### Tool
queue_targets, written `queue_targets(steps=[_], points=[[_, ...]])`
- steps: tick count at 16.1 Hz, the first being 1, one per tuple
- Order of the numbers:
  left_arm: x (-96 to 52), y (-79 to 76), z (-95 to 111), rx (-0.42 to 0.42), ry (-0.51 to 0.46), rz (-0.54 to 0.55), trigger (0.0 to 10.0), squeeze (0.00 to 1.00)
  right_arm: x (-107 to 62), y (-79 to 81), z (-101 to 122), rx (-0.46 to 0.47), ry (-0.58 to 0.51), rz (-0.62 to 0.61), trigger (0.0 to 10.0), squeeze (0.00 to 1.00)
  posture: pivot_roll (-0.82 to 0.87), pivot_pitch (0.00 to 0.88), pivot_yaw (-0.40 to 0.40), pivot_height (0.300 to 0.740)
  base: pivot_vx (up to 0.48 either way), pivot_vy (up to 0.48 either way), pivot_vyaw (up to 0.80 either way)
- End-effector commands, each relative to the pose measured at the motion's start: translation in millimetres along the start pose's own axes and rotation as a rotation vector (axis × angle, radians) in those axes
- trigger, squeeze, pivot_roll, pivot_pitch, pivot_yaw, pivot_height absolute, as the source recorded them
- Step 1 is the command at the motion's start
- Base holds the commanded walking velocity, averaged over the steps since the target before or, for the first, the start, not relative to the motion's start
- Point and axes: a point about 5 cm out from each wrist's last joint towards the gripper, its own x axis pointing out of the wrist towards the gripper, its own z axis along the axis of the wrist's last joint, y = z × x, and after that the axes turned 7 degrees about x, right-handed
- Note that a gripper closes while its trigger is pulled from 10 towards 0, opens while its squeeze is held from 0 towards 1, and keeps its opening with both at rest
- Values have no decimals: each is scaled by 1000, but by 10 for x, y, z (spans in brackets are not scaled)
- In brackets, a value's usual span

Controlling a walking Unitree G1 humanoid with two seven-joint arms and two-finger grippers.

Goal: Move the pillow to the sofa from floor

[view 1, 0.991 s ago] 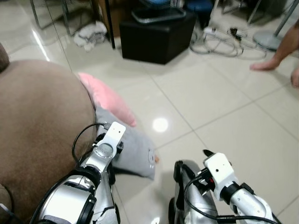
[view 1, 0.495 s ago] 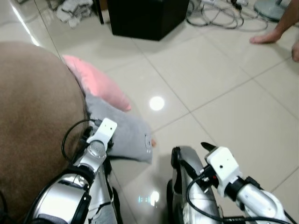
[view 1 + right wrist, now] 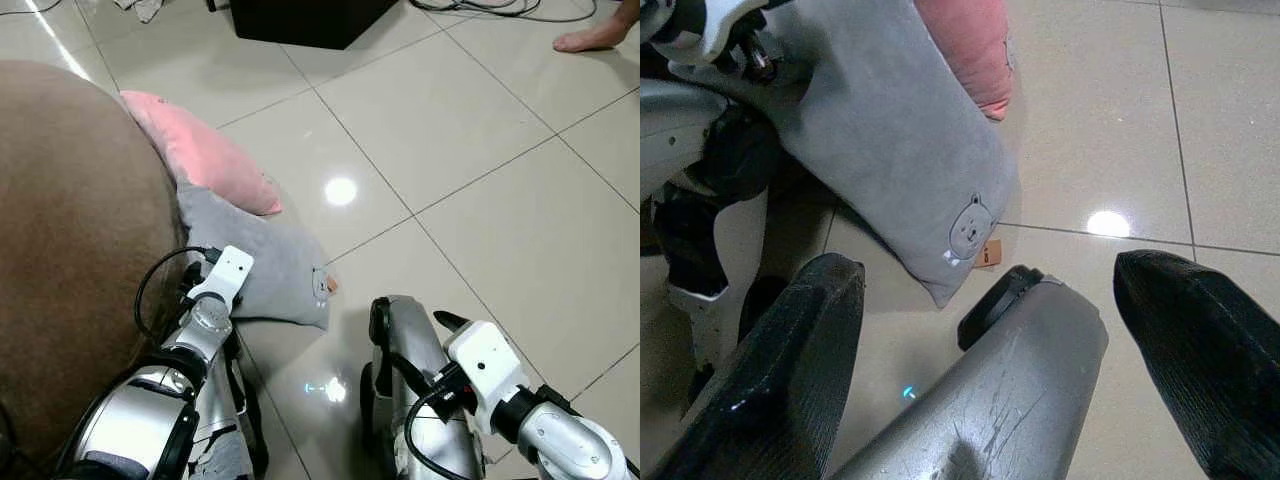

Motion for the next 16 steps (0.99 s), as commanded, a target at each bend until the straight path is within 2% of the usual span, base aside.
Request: queue_targets(steps=[1,16], points=[[-19,-45,-115,4,43,-17,0,0,-43,18,-3,12,11,2,10000,0,-240,348,-12,510,0,0,0],[-18,-38,-120,-47,46,-16,0,0,-37,-10,37,11,9,-17,10000,0,-243,350,-21,510,0,0,0]])
